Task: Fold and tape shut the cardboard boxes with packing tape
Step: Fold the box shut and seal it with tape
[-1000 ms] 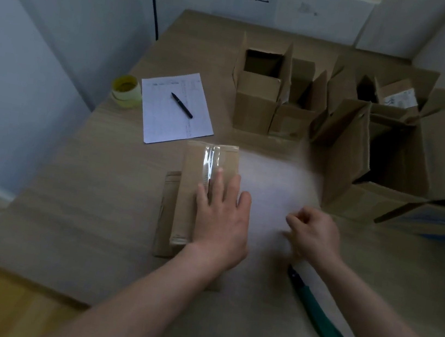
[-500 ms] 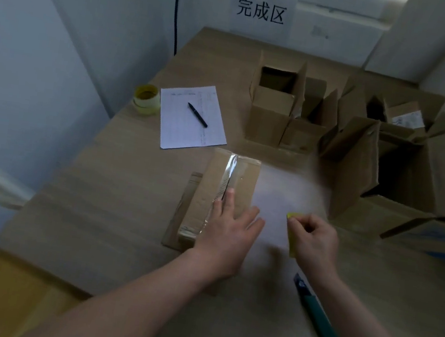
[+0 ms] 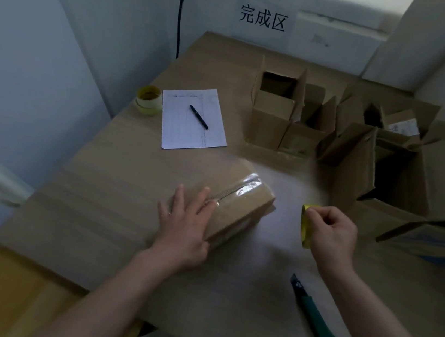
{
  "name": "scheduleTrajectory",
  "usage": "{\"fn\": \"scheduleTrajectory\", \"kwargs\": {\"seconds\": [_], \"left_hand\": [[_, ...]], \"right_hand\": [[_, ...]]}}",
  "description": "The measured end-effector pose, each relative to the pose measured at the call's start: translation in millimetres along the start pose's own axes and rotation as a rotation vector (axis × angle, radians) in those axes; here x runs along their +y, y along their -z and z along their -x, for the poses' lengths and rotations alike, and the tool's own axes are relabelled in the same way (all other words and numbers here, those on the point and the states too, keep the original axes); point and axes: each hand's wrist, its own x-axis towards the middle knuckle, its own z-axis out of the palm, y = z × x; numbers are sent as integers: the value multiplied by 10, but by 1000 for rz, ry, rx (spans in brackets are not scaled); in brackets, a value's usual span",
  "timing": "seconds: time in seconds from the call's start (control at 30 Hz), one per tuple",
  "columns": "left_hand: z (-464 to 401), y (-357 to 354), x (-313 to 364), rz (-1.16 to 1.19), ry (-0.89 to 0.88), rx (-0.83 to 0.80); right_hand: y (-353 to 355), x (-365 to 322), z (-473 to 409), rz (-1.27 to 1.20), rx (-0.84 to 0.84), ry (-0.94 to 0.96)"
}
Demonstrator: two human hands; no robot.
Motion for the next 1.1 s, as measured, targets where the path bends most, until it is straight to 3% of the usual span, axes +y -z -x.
{"fn": "scheduleTrajectory", "kwargs": {"seconds": [0.1,0.17,0.27,0.33,0.4,0.47,0.63,0.77,0.93,1.1], "left_hand": [[-98,291,-384,25,-175,-69],[-157,470,-533,14,-164,-47],[-216,575,-333,70,52,86],[-242,499,18,134,216,47],[-222,305,332,118,249,-38],[-218,127,467,14,148,-45],[-417,228,226,-7,-372,-164],[-506,382,196,58,-435,-164],[-130,344,432,494,-440,125],[376,139,657,873,-360,245]], "right_hand": [[15,32,0,3,21,7],[-6,23,-18,3,31,11],[-65,23,-13,-7,27,13],[-118,39,22,10,7,19],[-165,54,56,7,-17,25],[-190,59,80,11,-44,38],[-155,32,135,69,-145,85],[-82,-29,208,241,-183,163],[92,-252,384,711,-349,381],[157,-460,645,781,-613,369]]}}
